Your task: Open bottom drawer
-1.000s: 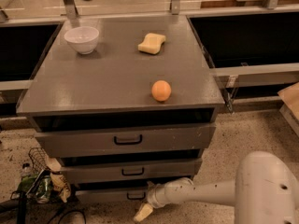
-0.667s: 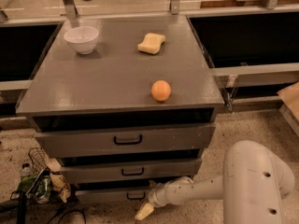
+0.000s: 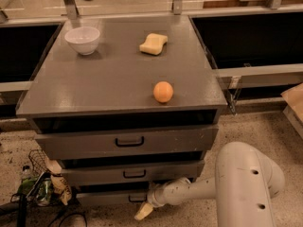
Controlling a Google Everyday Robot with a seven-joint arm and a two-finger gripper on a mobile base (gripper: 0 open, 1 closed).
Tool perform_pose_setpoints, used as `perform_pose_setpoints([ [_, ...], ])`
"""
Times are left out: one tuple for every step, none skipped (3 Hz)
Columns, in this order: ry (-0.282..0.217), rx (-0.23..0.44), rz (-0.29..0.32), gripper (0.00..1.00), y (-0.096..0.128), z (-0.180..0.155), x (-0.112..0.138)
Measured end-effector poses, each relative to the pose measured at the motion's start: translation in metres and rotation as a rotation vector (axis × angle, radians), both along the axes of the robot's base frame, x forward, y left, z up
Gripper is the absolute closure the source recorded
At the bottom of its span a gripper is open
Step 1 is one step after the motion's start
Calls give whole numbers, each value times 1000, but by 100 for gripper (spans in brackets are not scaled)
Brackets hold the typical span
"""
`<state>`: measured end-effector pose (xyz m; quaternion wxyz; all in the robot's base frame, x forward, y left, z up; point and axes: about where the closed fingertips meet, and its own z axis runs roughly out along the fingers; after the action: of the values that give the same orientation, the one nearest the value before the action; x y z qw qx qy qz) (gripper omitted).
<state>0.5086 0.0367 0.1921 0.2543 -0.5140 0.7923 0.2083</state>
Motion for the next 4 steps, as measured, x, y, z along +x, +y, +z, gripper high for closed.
perform_pose_setpoints([
  [30,-15,39,0,6,2,-13],
  [52,-18,80,0,11,4,-24],
  [69,-10,118,0,15,7,-33],
  [85,3,145,0,15,7,-40],
])
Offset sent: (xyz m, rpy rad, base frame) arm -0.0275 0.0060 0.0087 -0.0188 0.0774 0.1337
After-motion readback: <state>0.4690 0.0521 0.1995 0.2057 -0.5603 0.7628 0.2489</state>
